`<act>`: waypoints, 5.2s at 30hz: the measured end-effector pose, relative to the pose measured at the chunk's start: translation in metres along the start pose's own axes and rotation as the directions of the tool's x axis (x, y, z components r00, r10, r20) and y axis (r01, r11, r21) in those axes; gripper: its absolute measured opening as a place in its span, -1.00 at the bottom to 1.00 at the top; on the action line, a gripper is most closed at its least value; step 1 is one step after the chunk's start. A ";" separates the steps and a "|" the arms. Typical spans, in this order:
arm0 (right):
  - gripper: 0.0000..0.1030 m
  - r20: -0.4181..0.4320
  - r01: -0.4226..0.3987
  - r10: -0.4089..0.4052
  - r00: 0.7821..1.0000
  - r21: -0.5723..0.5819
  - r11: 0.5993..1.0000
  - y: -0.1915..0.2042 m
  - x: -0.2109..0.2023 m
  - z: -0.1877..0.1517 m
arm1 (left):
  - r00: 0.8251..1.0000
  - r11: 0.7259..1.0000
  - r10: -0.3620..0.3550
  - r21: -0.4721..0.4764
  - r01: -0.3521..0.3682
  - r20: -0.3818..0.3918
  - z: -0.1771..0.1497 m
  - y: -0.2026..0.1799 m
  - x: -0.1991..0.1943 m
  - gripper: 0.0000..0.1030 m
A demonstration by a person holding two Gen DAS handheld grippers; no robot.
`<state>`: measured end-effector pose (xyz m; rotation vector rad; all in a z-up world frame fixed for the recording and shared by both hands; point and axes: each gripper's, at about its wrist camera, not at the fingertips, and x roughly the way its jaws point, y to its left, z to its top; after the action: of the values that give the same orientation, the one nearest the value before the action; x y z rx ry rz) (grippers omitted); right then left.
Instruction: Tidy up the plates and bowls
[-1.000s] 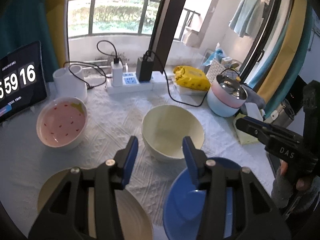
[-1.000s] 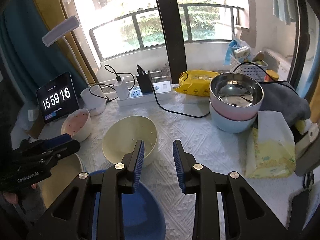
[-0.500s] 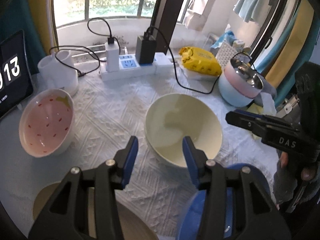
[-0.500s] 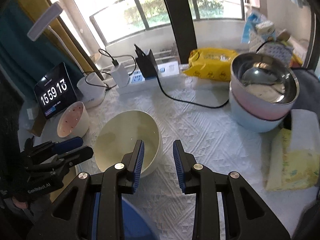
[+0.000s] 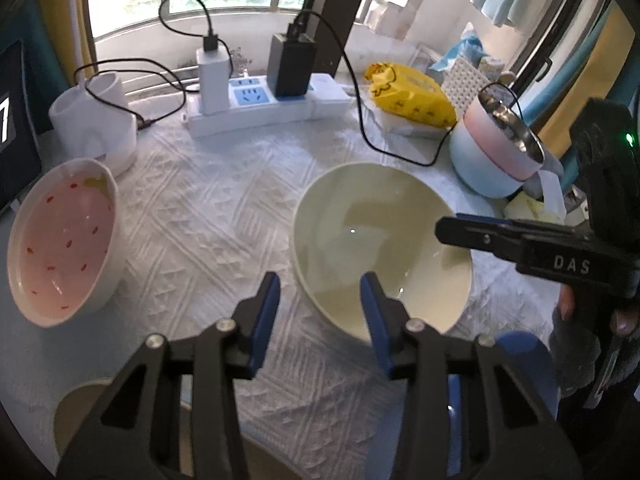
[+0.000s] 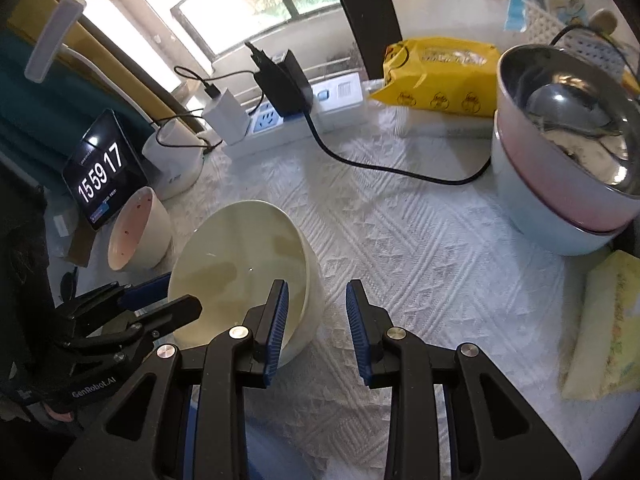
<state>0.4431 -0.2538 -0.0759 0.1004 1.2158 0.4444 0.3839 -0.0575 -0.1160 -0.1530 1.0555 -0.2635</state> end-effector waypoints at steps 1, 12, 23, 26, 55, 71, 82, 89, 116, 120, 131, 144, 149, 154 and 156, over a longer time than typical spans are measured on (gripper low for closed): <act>-0.39 -0.008 -0.003 0.003 1.000 -0.001 1.000 0.000 0.002 0.000 | 1.000 1.000 -0.003 0.005 0.003 -0.002 0.000 0.000 0.001 -0.28; -0.56 -0.085 -0.043 0.038 0.996 -0.051 0.998 0.003 0.023 0.002 | 1.000 0.999 0.017 0.036 -0.018 0.007 0.003 0.000 0.009 -0.46; -0.59 -0.083 -0.014 0.006 0.996 -0.100 0.995 0.009 0.027 0.006 | 0.999 0.998 0.034 0.053 -0.034 0.000 0.006 -0.002 0.015 -0.46; -0.64 -0.076 -0.010 0.004 0.997 -0.088 0.996 0.006 0.026 0.006 | 0.999 0.997 0.046 0.061 -0.048 0.026 0.005 -0.006 0.011 -0.52; -0.85 0.199 0.041 -0.017 0.980 -0.118 0.992 0.038 -0.060 0.005 | 0.949 0.985 0.068 0.128 -0.112 0.308 0.001 -0.032 -0.080 -0.75; -0.84 0.210 0.047 -0.022 0.977 -0.116 0.992 0.055 -0.090 -0.027 | 0.946 0.987 0.037 0.138 -0.086 0.321 -0.029 -0.042 -0.112 -0.75; -0.84 0.199 0.045 -0.026 0.980 -0.093 0.995 0.058 -0.099 -0.054 | 0.952 0.988 0.017 0.142 -0.064 0.305 -0.053 -0.048 -0.122 -0.75; -0.83 0.188 0.044 -0.029 0.982 -0.075 0.996 0.058 -0.102 -0.071 | 0.959 0.988 0.005 0.148 -0.049 0.283 -0.069 -0.051 -0.123 -0.74; -0.79 0.103 0.049 -0.047 0.994 -0.015 0.999 0.054 -0.085 -0.127 | 0.989 0.991 -0.010 0.134 -0.010 0.148 -0.122 -0.052 -0.102 -0.74; -0.79 0.086 0.052 -0.050 0.995 -0.018 0.998 0.053 -0.080 -0.130 | 0.991 0.991 -0.009 0.132 -0.009 0.132 -0.125 -0.051 -0.099 -0.74; -0.79 0.048 0.102 -0.100 0.994 -0.037 0.994 0.050 -0.069 -0.135 | 0.997 0.991 -0.001 0.132 -0.009 0.081 -0.128 -0.056 -0.087 -0.74; -0.77 0.060 0.127 -0.123 0.991 -0.056 0.990 0.047 -0.067 -0.132 | 0.991 0.992 0.010 0.124 -0.026 0.134 -0.120 -0.055 -0.100 -0.71; -0.75 0.104 0.139 -0.132 0.986 -0.064 0.988 0.049 -0.078 -0.128 | 0.990 0.992 0.019 0.118 -0.035 0.139 -0.116 -0.052 -0.100 -0.70; -0.75 0.126 0.136 -0.125 0.984 -0.075 0.988 0.051 -0.083 -0.126 | 0.991 0.992 0.017 0.120 -0.033 0.136 -0.116 -0.052 -0.099 -0.70; -0.75 0.124 0.137 -0.127 0.984 -0.078 0.987 0.051 -0.081 -0.126 | 0.991 0.992 0.017 0.120 -0.034 0.136 -0.116 -0.052 -0.099 -0.70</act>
<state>0.2907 -0.2583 -0.0332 -0.0278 1.0780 0.3690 0.2292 -0.0790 -0.0769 -0.0464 0.9039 -0.2896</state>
